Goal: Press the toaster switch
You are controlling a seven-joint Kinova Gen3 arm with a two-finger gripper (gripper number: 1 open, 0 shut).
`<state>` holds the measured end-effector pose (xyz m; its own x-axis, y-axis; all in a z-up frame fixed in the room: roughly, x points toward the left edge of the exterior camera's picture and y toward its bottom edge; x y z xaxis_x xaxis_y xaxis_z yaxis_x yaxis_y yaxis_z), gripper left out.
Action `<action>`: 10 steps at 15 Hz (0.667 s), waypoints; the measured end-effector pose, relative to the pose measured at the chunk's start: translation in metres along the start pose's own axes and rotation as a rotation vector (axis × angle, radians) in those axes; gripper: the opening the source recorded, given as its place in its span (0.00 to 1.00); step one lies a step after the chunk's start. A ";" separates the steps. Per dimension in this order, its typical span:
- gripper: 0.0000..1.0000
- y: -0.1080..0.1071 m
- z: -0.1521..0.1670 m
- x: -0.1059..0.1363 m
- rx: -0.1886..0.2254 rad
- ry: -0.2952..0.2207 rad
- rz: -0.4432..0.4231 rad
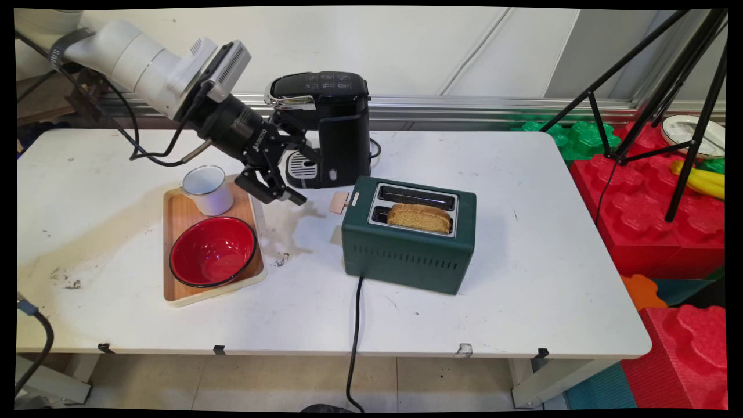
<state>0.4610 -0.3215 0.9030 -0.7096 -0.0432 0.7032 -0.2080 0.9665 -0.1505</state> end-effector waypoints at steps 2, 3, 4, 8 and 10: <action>0.00 0.001 -0.001 -0.002 0.000 -0.003 0.000; 0.00 0.001 -0.002 -0.004 -0.001 -0.004 0.000; 0.00 0.001 -0.003 -0.005 0.000 -0.005 -0.001; 0.00 0.001 -0.002 -0.007 -0.002 -0.008 -0.005; 0.00 0.000 0.000 -0.008 -0.002 -0.008 -0.009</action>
<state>0.4665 -0.3211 0.8970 -0.7132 -0.0540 0.6989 -0.2132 0.9665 -0.1429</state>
